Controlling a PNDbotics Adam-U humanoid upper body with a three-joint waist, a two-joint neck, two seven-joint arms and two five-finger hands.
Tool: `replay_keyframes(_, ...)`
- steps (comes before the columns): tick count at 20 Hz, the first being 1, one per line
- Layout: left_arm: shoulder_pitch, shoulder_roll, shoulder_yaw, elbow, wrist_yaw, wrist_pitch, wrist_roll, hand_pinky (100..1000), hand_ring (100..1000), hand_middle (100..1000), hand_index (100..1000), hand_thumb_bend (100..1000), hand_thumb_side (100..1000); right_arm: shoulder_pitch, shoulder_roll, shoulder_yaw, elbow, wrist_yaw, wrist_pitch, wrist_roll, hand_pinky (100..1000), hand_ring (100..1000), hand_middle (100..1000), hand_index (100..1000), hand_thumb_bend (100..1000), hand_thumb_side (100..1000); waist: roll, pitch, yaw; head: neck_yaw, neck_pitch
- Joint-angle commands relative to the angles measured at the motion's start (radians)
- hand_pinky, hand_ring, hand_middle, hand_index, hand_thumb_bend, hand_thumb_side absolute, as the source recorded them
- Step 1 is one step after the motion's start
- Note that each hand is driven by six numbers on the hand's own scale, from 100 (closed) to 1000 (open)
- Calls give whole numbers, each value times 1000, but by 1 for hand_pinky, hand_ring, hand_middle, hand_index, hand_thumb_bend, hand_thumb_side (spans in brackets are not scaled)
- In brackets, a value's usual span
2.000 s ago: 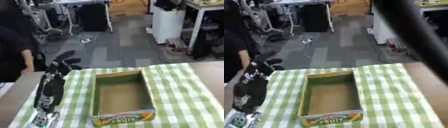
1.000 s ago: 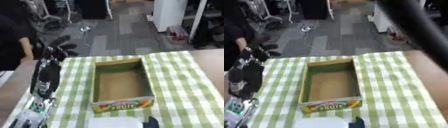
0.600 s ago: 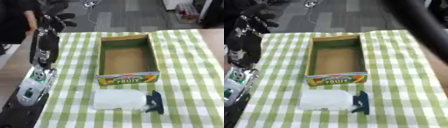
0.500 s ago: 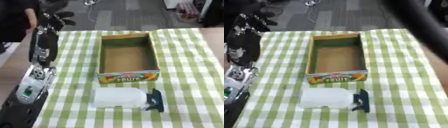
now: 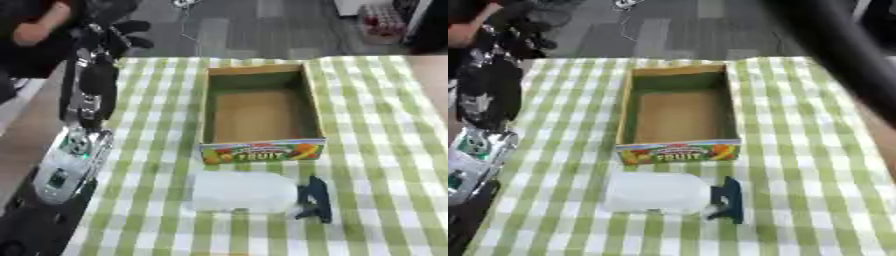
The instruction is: Pick up objects on the table and place them in the box.
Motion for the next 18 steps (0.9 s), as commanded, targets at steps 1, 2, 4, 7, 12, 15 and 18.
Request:
replay_keyframes(1, -2, 32, 7, -15, -8, 0, -3, 615, 754, 816, 871, 547, 908, -32, -75, 15, -17, 76, -8, 43, 688, 811, 795, 852, 346, 1000, -6, -8, 0, 10, 0)
replay_keyframes(2, -2, 33, 6, -15, -8, 0, -4, 615, 754, 816, 871, 547, 908, -43, -91, 24, -17, 101, -9, 63, 692, 824, 797, 853, 346, 1000, -7, -8, 0, 10, 0)
replay_keyframes(4, -3, 35, 4, -16, -7, 0, -6, 615, 754, 816, 871, 548, 907, -66, -116, 40, -17, 147, -10, 104, 706, 862, 801, 855, 366, 1000, -8, -9, 0, 8, 0)
replay_keyframes(7, -2, 36, 3, -16, -5, 0, -8, 614, 754, 816, 871, 548, 907, -99, -143, 67, -17, 192, -11, 160, 714, 862, 806, 862, 385, 1000, -10, -10, 1, 8, 0)
replay_keyframes(12, -2, 36, 1, -15, -3, 0, -11, 614, 754, 816, 871, 549, 907, -138, -150, 107, -17, 202, 8, 215, 734, 862, 808, 865, 407, 1000, -14, -12, 3, -1, 0)
replay_keyframes(15, -1, 38, 2, -16, -2, -1, -11, 614, 753, 816, 871, 549, 907, -159, -144, 127, -17, 190, 8, 226, 736, 858, 807, 867, 403, 1000, -15, -14, 4, -10, 0)
replay_keyframes(18, -2, 41, 1, -16, -1, -1, -12, 614, 754, 816, 871, 549, 907, -185, -143, 146, -17, 169, -2, 238, 738, 856, 807, 867, 419, 1000, -18, -16, 3, -22, 0)
